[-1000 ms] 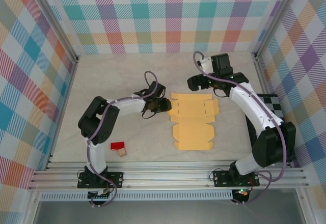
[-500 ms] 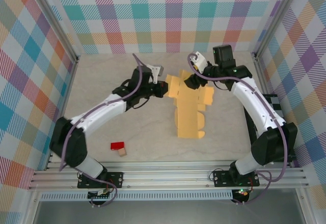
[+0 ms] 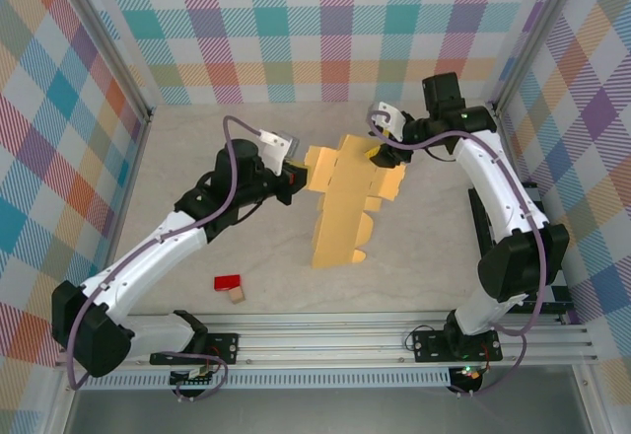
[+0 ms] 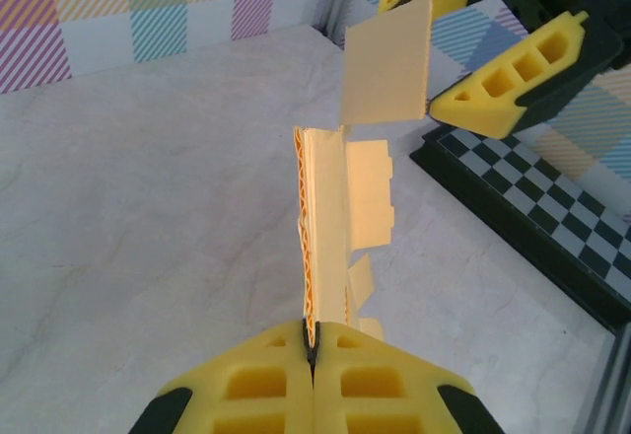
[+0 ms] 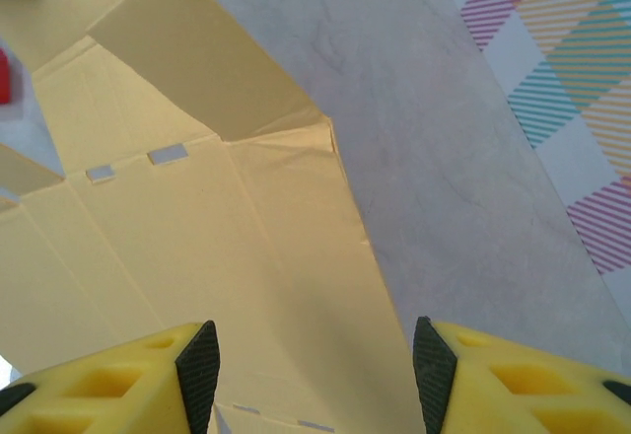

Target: Fold the paper box

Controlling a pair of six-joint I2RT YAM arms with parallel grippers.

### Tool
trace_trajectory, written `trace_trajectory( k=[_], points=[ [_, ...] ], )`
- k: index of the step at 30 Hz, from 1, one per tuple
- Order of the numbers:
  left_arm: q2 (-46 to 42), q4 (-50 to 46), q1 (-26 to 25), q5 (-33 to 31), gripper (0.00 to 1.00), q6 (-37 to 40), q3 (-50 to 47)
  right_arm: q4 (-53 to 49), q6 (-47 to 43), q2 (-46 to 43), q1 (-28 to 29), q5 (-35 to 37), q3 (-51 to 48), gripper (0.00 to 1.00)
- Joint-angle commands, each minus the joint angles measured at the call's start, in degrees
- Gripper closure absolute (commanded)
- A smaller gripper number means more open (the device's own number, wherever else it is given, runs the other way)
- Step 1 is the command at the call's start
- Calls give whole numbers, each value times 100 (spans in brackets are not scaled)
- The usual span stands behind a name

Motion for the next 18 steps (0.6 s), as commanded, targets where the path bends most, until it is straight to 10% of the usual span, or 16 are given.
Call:
trace_trajectory(
  k=[1, 18],
  points=[
    [-324, 100, 62, 380, 100, 408, -210, -661, -1025, 54, -51, -570, 275, 43],
    [-842, 200, 62, 218, 100, 696, -473, -1351, -1219, 295, -158, -864, 394, 54]
  ],
)
